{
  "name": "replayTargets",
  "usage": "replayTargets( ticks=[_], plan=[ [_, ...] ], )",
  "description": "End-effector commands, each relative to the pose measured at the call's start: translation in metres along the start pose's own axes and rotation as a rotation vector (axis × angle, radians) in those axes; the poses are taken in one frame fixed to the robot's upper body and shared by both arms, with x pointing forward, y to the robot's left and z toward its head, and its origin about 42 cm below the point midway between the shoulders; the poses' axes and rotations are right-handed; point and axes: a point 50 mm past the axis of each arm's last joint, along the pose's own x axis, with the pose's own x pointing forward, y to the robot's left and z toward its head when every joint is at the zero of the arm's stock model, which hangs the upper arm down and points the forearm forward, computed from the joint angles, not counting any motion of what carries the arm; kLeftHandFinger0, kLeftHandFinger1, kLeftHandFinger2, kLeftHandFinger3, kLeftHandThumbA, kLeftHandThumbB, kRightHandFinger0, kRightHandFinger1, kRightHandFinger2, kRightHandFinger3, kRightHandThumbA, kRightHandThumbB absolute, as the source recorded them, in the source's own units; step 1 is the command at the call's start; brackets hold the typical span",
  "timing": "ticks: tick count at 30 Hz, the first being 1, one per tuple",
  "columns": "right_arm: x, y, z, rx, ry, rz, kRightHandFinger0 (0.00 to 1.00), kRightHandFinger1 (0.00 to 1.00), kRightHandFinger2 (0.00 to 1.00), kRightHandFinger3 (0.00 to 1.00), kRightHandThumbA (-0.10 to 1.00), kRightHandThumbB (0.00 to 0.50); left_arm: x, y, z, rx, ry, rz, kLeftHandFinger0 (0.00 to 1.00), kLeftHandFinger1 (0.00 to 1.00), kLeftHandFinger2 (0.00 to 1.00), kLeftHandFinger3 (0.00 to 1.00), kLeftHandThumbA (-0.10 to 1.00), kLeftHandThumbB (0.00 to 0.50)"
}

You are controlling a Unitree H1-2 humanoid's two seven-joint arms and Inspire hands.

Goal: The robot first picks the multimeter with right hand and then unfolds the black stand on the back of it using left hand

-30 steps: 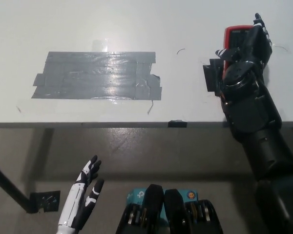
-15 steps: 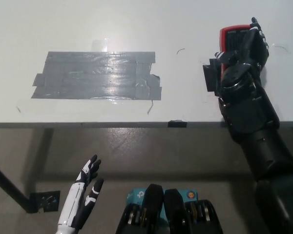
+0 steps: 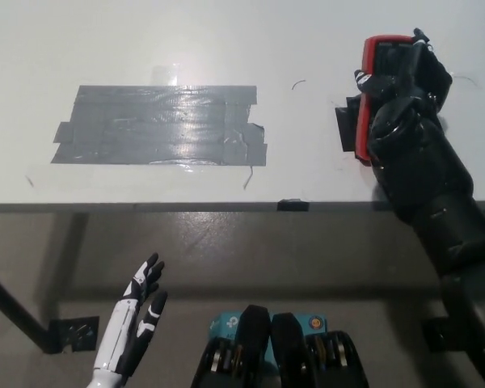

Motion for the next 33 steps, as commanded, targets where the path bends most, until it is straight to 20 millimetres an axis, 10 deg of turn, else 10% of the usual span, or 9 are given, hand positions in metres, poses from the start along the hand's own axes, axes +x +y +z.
replayTargets(
  ticks=[1, 13, 14, 16, 19, 25, 26, 30, 33],
  plan=[
    [0.003, -0.029, 0.045, 0.09, -0.131, -0.088, 0.06, 0.14, 0.18, 0.24, 0.03, 0.238, 0.003, 0.007, 0.01, 0.024, -0.047, -0.003, 1.0, 1.0, 1.0, 1.0, 0.95, 0.427],
    [-0.011, -0.053, 0.058, 0.368, -0.258, -0.159, 0.0, 0.0, 0.04, 0.36, -0.06, 0.256, 0.0, 0.006, 0.007, 0.03, -0.036, -0.007, 1.0, 1.0, 1.0, 1.0, 0.96, 0.42],
    [-0.015, -0.06, 0.062, 0.457, -0.296, -0.141, 0.0, 0.01, 0.07, 0.53, -0.09, 0.258, 0.001, 0.006, 0.007, 0.029, -0.038, -0.008, 1.0, 1.0, 1.0, 1.0, 0.96, 0.42],
    [-0.019, -0.07, 0.064, 0.662, -0.302, -0.052, 0.0, 0.12, 0.3, 0.26, -0.1, 0.221, 0.001, 0.006, 0.006, 0.029, -0.037, -0.008, 1.0, 1.0, 1.0, 1.0, 0.96, 0.425],
    [-0.031, -0.083, 0.067, 0.916, -0.302, 0.022, 0.0, 0.25, 0.58, 0.52, -0.1, 0.19, -0.002, 0.006, 0.005, 0.021, -0.029, -0.008, 1.0, 1.0, 1.0, 1.0, 0.95, 0.427],
    [-0.076, -0.101, 0.059, 1.428, -0.353, 0.241, 0.0, 0.29, 0.69, 1.0, -0.1, 0.099, -0.014, 0.005, 0.0, 0.014, -0.013, -0.016, 1.0, 1.0, 1.0, 1.0, 0.93, 0.413],
    [-0.081, -0.103, 0.057, 1.519, -0.358, 0.284, 0.0, 0.28, 0.68, 0.82, -0.1, 0.107, -0.015, 0.005, -0.001, 0.009, -0.01, -0.017, 1.0, 1.0, 1.0, 1.0, 0.93, 0.418],
    [-0.102, -0.101, 0.046, 1.796, -0.437, 0.499, 0.0, 0.24, 0.6, 0.94, -0.1, 0.04, -0.024, 0.003, -0.006, 0.011, 0.006, -0.026, 1.0, 1.0, 1.0, 1.0, 0.94, 0.421],
    [-0.116, -0.095, 0.034, 1.996, -0.47, 0.67, 0.01, 0.36, 0.65, 0.9, -0.1, 0.121, -0.031, 0.003, -0.01, 0.013, 0.019, -0.034, 1.0, 1.0, 1.0, 1.0, 0.94, 0.42]
  ],
)
